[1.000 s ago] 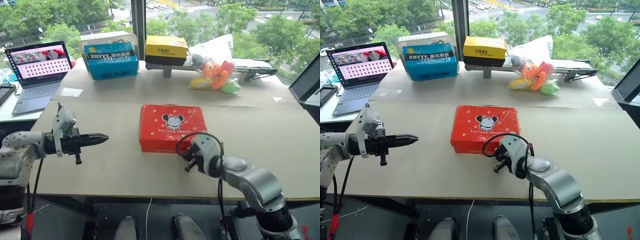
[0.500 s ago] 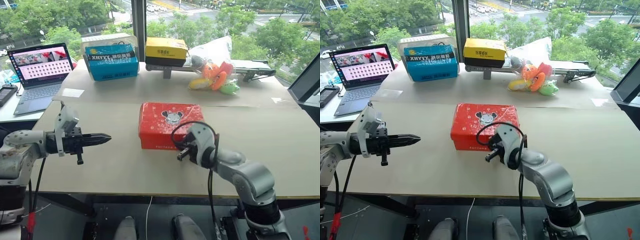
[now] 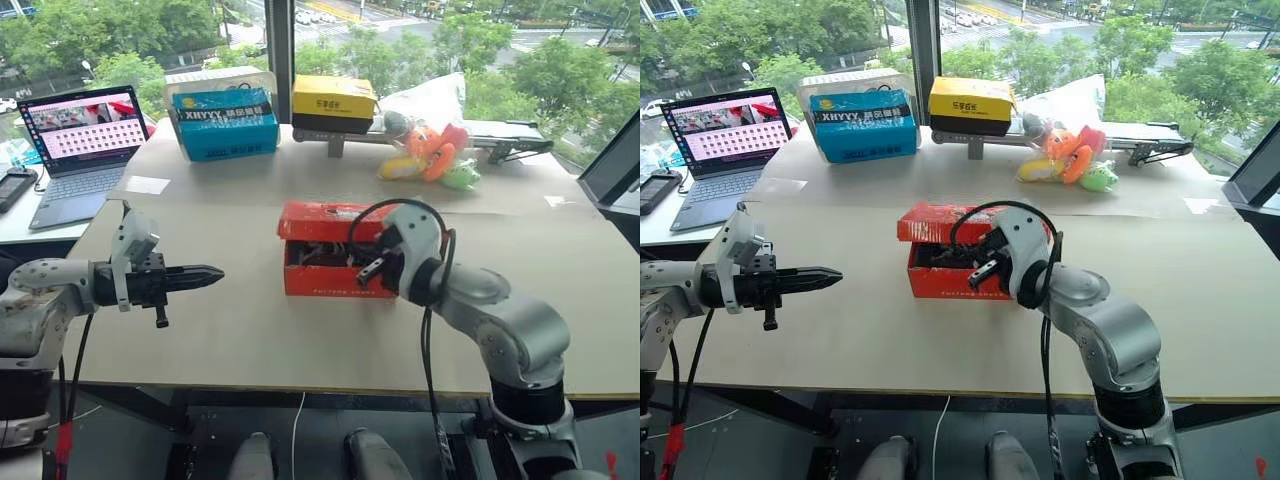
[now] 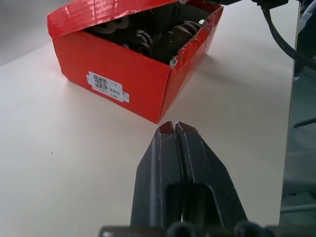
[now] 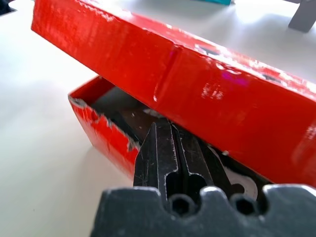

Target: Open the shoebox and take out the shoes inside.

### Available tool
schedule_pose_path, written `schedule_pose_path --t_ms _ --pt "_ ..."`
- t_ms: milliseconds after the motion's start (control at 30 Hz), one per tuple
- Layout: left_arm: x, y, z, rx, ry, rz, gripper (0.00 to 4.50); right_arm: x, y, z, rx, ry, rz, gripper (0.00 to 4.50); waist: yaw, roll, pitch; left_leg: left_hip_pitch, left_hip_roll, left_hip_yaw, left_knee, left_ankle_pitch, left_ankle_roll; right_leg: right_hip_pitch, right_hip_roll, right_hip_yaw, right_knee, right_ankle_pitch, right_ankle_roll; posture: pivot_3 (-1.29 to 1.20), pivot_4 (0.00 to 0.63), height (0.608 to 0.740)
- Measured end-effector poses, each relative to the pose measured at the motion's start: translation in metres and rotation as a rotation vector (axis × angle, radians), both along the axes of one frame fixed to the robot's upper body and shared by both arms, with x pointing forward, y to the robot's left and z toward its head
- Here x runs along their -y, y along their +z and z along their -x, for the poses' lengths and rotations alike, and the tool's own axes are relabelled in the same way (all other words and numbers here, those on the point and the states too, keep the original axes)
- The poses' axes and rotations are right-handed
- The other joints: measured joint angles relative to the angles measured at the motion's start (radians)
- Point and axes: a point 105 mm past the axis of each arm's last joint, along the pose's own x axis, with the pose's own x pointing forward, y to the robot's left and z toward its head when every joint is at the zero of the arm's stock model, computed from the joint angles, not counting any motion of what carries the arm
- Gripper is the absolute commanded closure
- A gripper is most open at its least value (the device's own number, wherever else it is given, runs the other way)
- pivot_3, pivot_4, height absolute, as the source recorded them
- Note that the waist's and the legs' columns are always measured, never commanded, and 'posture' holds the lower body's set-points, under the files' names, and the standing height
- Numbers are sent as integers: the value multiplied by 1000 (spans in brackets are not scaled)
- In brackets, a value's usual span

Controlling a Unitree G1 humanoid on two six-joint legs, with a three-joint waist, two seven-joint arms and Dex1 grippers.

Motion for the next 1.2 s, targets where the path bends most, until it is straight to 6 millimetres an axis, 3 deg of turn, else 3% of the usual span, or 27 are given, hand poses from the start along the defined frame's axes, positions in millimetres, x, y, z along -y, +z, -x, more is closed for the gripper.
schedule_pose_path --t_ms 100,333,500,700,900,1033,1200 --pt "3 2 1 7 -13 2 4440 0 21 -19 58 -13 0 4500 -2 0 0 0 0 0 0 0 0 0 0 -1 0 0 0 0 150 716" --pt "6 3 3 9 -23 12 4440 9 38 -76 116 -64 97 4500 -11 0 0 0 0 0 0 0 0 0 0 -1 0 0 -1 0 150 716" --pt "7 2 4 6 -26 16 4440 21 31 -110 86 -120 133 4500 -17 1 1 0 0 0 -1 0 0 0 0 -1 1 0 -1 0 150 716" --pt "8 1 5 -3 -23 19 4440 8 36 -122 78 -79 126 4500 -20 2 4 0 0 -1 -3 0 0 -1 1 -1 1 0 -3 0 150 716" --pt "8 0 5 -5 -21 18 4440 5 24 -117 52 -45 125 4500 -17 3 5 -1 0 -2 -4 0 0 -1 0 -1 2 0 -5 0 150 716" --pt "9 -1 5 -5 -24 18 4500 10 32 -95 71 22 124 3463 -10 3 6 -1 0 -3 -4 0 0 -1 0 -3 2 0 -5 0 150 716" --pt "11 -3 4 4 -33 27 4500 12 42 -52 50 158 134 1712 -9 4 7 -1 0 -4 -4 0 0 -1 0 -5 3 -2 -6 0 150 716"
